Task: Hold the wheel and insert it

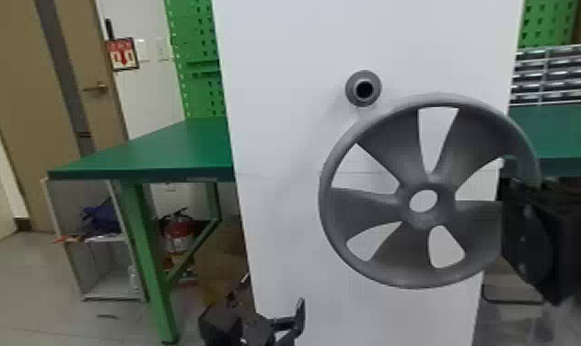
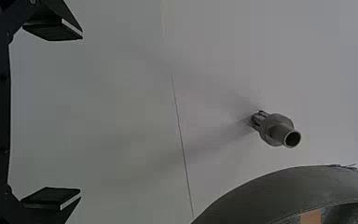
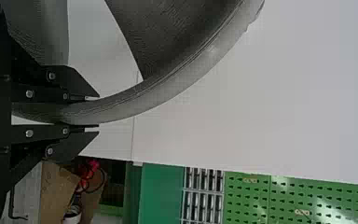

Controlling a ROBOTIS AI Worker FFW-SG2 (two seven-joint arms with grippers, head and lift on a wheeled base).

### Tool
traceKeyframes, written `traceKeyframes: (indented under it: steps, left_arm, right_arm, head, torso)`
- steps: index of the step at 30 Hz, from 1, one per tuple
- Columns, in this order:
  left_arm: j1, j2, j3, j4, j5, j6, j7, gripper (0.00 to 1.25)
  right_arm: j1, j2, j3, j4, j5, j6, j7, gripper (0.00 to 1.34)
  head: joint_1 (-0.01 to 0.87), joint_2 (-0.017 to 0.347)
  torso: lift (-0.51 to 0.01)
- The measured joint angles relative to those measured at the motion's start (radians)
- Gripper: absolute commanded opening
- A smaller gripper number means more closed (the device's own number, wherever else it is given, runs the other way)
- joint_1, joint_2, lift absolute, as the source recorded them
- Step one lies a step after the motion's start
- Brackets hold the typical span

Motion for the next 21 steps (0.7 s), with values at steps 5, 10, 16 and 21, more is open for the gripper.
traceKeyframes:
  steps: [5,10,16,21]
  left_arm:
    - [-0.002,0.0,0.0,0.002,-0.002,0.002,0.0,1.15]
    - [-0.004,0.0,-0.001,0.004,-0.003,0.003,0.0,1.15]
    - [-0.009,0.0,-0.006,0.01,-0.003,0.004,0.0,1.15]
    - [-0.014,0.001,-0.016,0.013,-0.004,0.004,0.0,1.15]
  right_arm:
    - [-0.022,0.002,0.006,0.002,0.005,0.012,0.0,0.22]
    - [-0.045,0.002,0.017,0.007,0.01,0.02,0.0,0.22]
    - [-0.075,0.002,0.021,0.008,0.013,0.033,-0.001,0.21]
    - [-0.103,0.002,0.018,0.01,0.018,0.048,-0.003,0.21]
  head:
    - [0.344,0.31]
    - [0.344,0.31]
    - [0.344,0.31]
    - [0.344,0.31]
  torso:
    - [-0.484]
    - [-0.484]
    - [-0.484]
    - [-0.484]
